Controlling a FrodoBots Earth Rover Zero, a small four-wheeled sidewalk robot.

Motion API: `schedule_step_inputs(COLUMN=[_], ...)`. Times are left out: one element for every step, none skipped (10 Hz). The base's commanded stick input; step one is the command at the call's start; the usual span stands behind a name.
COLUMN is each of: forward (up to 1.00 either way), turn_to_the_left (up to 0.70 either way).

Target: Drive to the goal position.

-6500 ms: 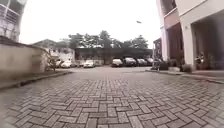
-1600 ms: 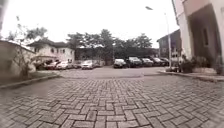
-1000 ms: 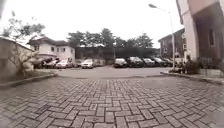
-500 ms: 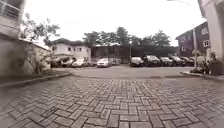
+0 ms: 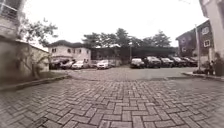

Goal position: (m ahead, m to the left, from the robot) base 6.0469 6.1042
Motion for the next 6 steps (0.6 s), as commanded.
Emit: schedule_step_inputs(forward=[0.50, 0.50, 0.50, 0.50, 0.50, 0.50], turn_to_the_left=[0.00, 0.00, 0.00, 0.00, 0.00, 0.00])
